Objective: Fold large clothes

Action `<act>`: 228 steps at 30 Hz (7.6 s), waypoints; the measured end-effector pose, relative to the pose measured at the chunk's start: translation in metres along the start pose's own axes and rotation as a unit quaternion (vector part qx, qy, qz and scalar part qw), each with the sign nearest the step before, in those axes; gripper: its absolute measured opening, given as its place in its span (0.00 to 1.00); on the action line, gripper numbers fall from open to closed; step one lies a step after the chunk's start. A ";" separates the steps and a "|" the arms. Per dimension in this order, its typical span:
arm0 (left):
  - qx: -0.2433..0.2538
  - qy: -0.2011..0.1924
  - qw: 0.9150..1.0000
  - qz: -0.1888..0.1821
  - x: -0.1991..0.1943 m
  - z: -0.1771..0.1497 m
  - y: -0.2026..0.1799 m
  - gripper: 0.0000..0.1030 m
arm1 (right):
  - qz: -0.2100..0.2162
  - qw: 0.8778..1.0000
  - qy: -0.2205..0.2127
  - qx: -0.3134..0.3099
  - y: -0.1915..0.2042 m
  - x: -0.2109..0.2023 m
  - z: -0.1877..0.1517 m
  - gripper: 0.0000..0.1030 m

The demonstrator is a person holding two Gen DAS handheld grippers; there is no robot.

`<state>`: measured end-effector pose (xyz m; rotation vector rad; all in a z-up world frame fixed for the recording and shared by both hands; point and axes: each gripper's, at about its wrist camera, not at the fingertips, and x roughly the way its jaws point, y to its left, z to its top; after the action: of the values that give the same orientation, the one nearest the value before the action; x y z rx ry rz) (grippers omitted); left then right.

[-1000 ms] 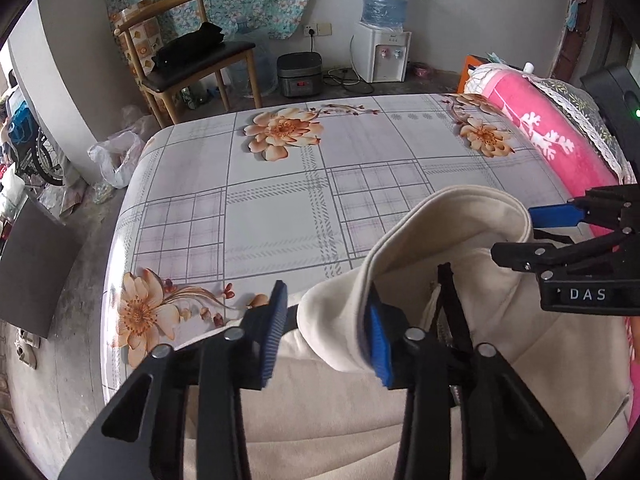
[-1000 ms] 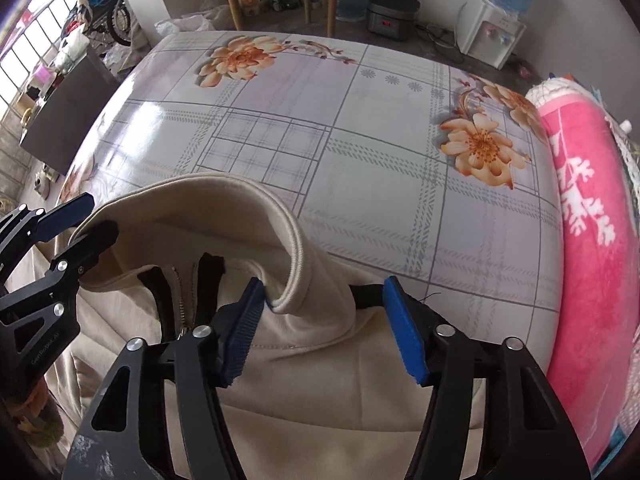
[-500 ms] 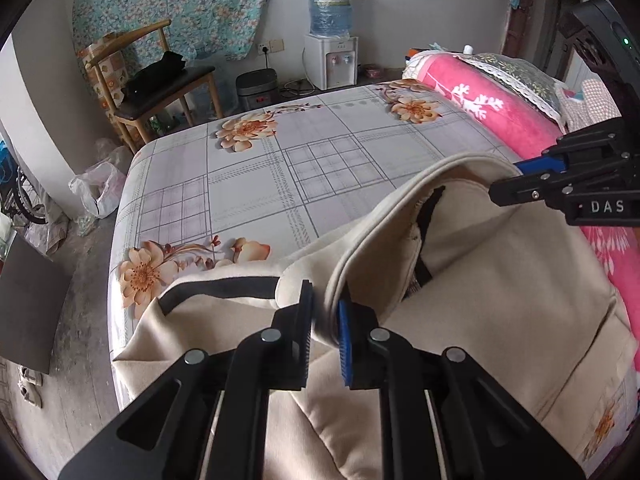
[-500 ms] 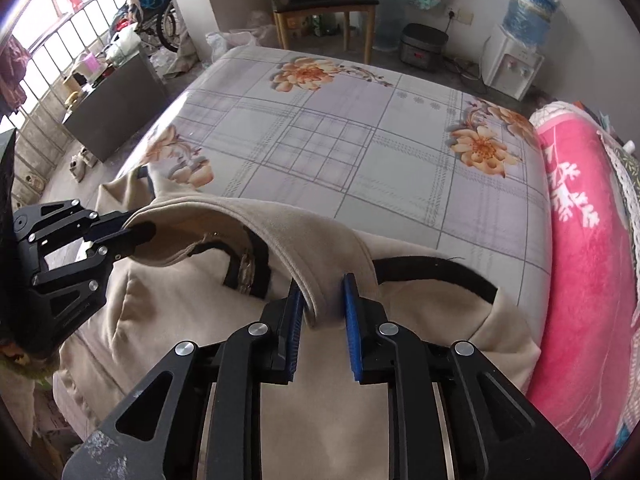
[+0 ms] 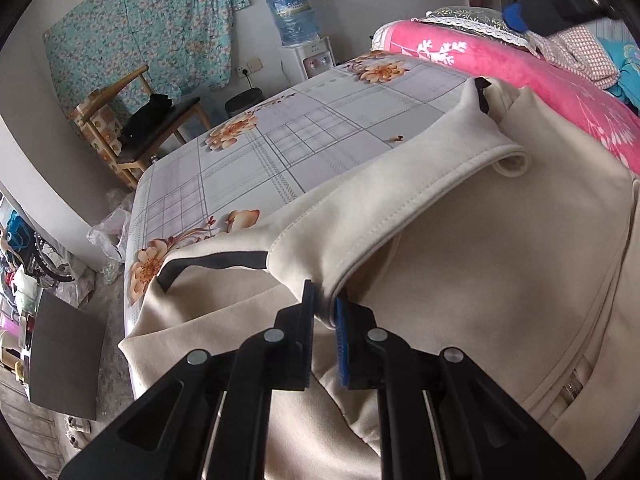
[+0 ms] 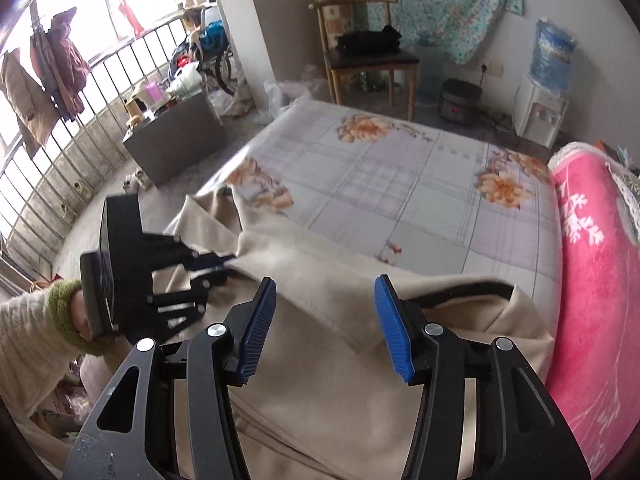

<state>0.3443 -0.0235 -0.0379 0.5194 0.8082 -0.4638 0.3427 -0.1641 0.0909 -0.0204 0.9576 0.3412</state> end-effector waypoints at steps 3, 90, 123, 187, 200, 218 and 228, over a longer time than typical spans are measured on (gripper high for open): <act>-0.003 -0.001 1.000 -0.004 -0.001 -0.002 0.002 0.10 | 0.010 1.000 0.014 0.020 -0.001 0.031 0.016 0.44; -0.245 0.044 0.968 0.041 -0.101 -0.150 -0.073 0.95 | -0.113 0.989 0.025 0.091 0.083 0.009 -0.231 0.92; -0.274 0.048 0.959 0.049 -0.101 -0.150 -0.073 0.95 | -0.122 0.987 0.041 0.098 0.082 0.012 -0.230 0.92; -0.341 0.029 0.940 0.009 -0.117 -0.207 0.034 0.50 | -0.139 0.988 0.007 0.072 0.080 0.020 -0.226 0.92; -0.389 -0.033 0.914 -0.109 -0.132 -0.217 0.050 0.41 | -0.141 0.987 0.008 0.074 0.080 0.020 -0.227 0.92; -0.466 -0.038 0.859 -0.208 -0.100 -0.215 0.074 0.40 | -0.142 0.987 0.010 0.074 0.079 0.020 -0.227 0.92; -0.352 -0.018 0.923 -0.156 -0.111 -0.194 0.044 0.40 | -0.141 0.987 0.009 0.073 0.078 0.019 -0.227 0.92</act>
<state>0.1947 0.1476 -0.0536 -0.2924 0.9594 -0.4367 0.1486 -0.1231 -0.0458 -0.0254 0.9814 0.0093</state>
